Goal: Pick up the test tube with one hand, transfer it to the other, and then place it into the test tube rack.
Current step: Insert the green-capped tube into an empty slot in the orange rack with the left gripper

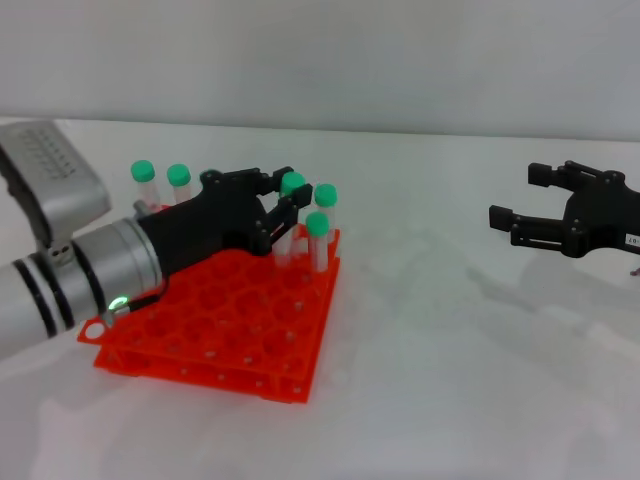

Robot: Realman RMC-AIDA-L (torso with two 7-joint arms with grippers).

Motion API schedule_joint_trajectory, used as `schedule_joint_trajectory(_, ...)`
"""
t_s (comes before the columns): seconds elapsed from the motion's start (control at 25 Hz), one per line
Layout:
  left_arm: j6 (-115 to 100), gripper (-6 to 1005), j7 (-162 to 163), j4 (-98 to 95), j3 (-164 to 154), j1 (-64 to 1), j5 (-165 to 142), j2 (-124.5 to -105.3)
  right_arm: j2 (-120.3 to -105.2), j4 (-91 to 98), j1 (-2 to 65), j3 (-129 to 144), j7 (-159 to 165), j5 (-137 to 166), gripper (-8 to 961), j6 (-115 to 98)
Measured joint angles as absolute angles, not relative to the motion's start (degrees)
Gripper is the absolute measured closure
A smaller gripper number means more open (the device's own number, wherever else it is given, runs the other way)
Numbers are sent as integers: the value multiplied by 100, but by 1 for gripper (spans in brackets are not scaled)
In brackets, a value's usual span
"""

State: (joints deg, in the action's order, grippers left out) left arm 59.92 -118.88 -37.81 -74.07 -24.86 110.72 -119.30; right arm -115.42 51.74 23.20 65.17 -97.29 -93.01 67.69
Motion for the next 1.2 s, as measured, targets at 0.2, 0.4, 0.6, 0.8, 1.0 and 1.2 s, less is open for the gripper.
schedule_joint_trajectory(0.2,6121,732,-12084,-3799,-7408,-2308,11233,-11931,-11540,5162,2320,6522,-9729,-9301,77,6769)
schedule_joint_trajectory(0.4,6149,730,-12157,-3736,-7409,-2247,11236,-11942,-11539,5159,2309,6518,-9724,-9299,77,6800)
schedule_joint_trajectory(0.6,6160,731,-12221,-3664,-7409,-2243,11238,-11945,-11539,5159,2294,6512,-9718,-9298,77,6803)
schedule_joint_trajectory(0.8,6162,732,-12287,-3630,-7409,-2241,11259,-11945,-11540,5158,2289,6504,-9716,-9298,77,6805)
schedule_joint_trajectory(1.0,6121,727,-12258,-3599,-7385,-2241,11400,-11944,-11540,5116,2313,6511,-9713,-9298,77,6800)
schedule_joint_trajectory(1.2,6105,678,-12266,-3532,-7384,-2241,11548,-11931,-11547,5115,2322,6513,-9705,-9300,77,6792)
